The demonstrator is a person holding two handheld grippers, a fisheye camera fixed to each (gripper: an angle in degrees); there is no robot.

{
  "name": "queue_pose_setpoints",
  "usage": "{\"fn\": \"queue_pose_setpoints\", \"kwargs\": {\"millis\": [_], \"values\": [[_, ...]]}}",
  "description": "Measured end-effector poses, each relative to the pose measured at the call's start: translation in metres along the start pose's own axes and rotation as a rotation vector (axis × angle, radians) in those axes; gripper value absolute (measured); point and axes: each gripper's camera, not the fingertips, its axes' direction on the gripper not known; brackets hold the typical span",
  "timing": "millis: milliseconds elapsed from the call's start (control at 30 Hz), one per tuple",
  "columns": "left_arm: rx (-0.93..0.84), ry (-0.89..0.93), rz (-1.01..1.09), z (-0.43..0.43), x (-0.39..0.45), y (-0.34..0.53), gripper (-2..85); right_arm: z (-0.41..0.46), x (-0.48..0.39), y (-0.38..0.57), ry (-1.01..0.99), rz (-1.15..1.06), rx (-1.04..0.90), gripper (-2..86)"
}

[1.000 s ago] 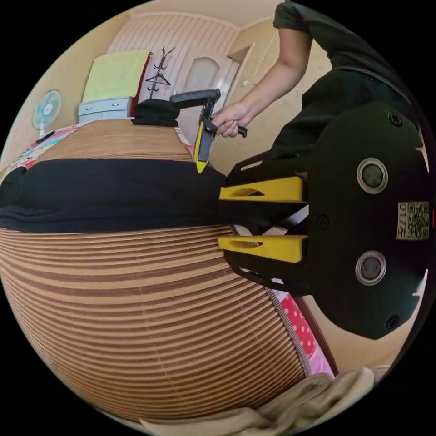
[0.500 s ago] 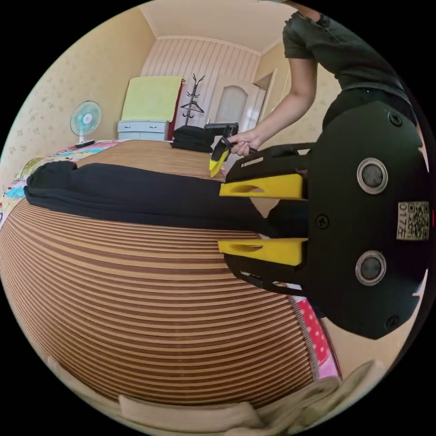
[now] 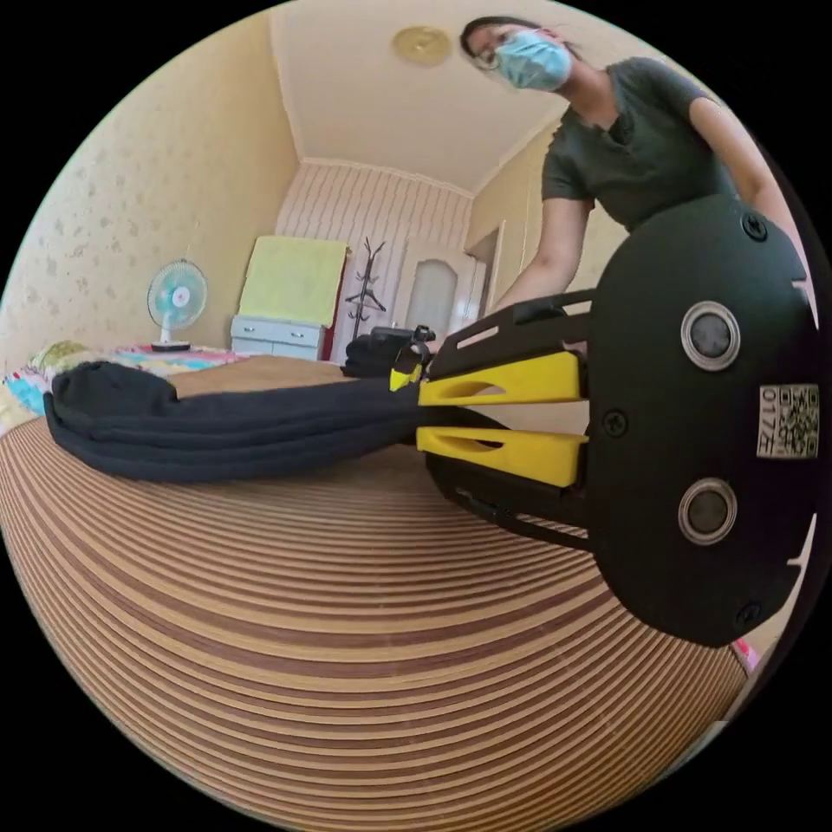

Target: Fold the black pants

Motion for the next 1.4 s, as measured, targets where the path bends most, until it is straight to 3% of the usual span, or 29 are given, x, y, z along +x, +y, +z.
{"fn": "queue_pose_setpoints", "kwargs": {"millis": [100,300,567,733,867,1067,1267,1333,1400], "values": [[-0.032,0.081,0.149,-0.018,0.067,0.036,4.4,-0.032,-0.066,0.040,-0.119,-0.135,0.055,2.7],[-0.064,0.055,0.489,-0.039,0.240,0.080,4.3,-0.080,-0.214,0.085,-0.153,-0.401,0.148,2.2],[0.031,0.145,0.904,-0.070,0.383,0.068,4.7,-0.126,-0.346,0.046,-0.238,-0.740,0.215,1.7],[0.194,-0.092,0.550,-0.073,0.330,-0.003,4.7,-0.115,-0.314,-0.043,0.153,-0.498,0.197,1.5],[0.233,-0.261,0.385,-0.065,0.264,-0.043,4.5,-0.087,-0.259,-0.084,0.221,-0.335,0.159,1.6],[0.027,-0.500,0.224,-0.027,0.157,0.004,4.9,-0.035,-0.179,-0.024,0.305,-0.203,0.005,2.2],[-0.176,-0.408,-0.221,0.011,0.023,0.115,5.4,-0.006,-0.056,0.121,0.320,0.305,-0.156,3.7],[-0.143,-0.354,-0.289,0.005,0.003,0.125,7.5,-0.016,-0.032,0.148,0.399,0.467,-0.144,5.2],[-0.068,-0.349,-0.277,-0.006,-0.009,0.111,13.3,-0.030,-0.027,0.147,0.385,0.486,-0.055,8.2]]}}
